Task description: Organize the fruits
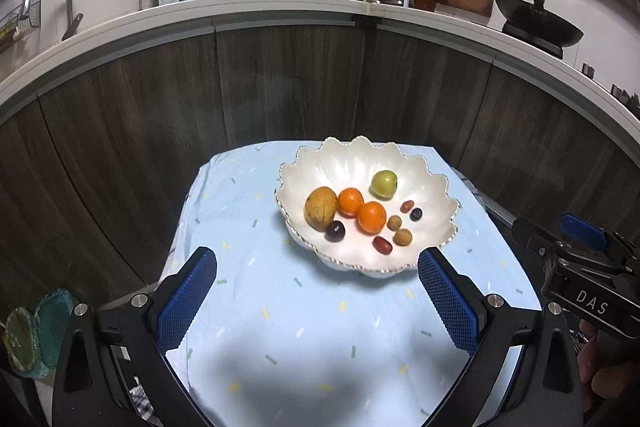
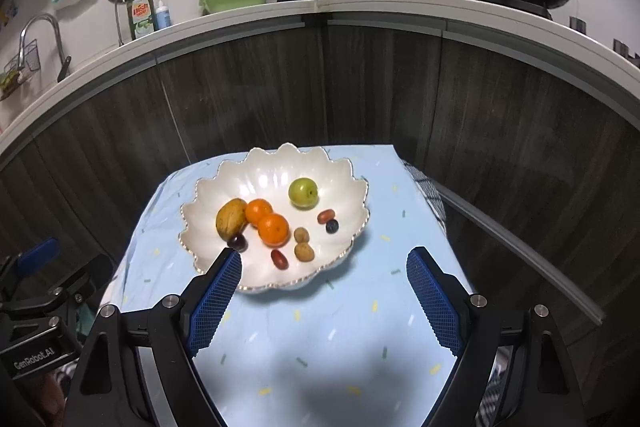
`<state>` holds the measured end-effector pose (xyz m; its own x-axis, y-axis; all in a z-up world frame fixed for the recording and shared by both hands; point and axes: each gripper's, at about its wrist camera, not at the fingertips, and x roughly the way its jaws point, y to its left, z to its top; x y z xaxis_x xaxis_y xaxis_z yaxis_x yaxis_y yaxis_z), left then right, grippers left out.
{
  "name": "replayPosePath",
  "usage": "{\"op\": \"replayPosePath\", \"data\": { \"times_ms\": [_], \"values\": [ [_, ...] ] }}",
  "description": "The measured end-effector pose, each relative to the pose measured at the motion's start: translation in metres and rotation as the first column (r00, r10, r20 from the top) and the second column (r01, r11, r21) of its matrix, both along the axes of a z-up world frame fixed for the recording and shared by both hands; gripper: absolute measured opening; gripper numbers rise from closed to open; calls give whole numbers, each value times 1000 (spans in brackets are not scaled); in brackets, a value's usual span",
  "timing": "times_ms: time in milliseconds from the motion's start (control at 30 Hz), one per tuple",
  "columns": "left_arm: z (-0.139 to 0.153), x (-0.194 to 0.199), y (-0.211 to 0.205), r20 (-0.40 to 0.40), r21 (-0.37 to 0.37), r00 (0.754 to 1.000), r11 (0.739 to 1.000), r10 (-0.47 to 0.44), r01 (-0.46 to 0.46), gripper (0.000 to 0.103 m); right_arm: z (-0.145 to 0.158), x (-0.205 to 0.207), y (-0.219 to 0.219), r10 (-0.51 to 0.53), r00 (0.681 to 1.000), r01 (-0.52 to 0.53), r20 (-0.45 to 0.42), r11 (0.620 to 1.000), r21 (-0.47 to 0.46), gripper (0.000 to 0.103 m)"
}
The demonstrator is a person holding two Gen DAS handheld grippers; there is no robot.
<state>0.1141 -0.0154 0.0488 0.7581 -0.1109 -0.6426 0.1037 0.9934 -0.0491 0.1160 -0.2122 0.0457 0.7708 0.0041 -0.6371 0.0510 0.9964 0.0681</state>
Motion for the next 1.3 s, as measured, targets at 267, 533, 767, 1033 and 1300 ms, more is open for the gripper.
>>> {"op": "replayPosePath", "data": {
  "times_ms": [267, 533, 767, 1033, 1300],
  "values": [
    [-4, -21, -1, 2, -4, 1000, 1000, 4, -4, 102, -8, -23, -3, -15, 1000, 15, -6, 1000, 10, 85],
    [-10, -47, -2, 4, -6, 1000, 1000, -1, 1, 102, -16, -51, -6, -33, 999, 33, 16, 999, 19, 85],
    [-13, -69, 1, 6, -10, 1000, 1000, 1, -1, 102, -18, -73, -4, -33, 999, 32, 21, 999, 34, 85],
    [-12, -85, 6, 28, -7, 999, 1000, 22, -22, 102, -19, -96, 3, -16, 1000, 15, 25, 999, 33, 85],
    [-11, -95, 6, 34, 2, 999, 1000, 19, -19, 102, -19, -104, 3, -21, 999, 20, 43, 1000, 24, 85]
  ]
}}
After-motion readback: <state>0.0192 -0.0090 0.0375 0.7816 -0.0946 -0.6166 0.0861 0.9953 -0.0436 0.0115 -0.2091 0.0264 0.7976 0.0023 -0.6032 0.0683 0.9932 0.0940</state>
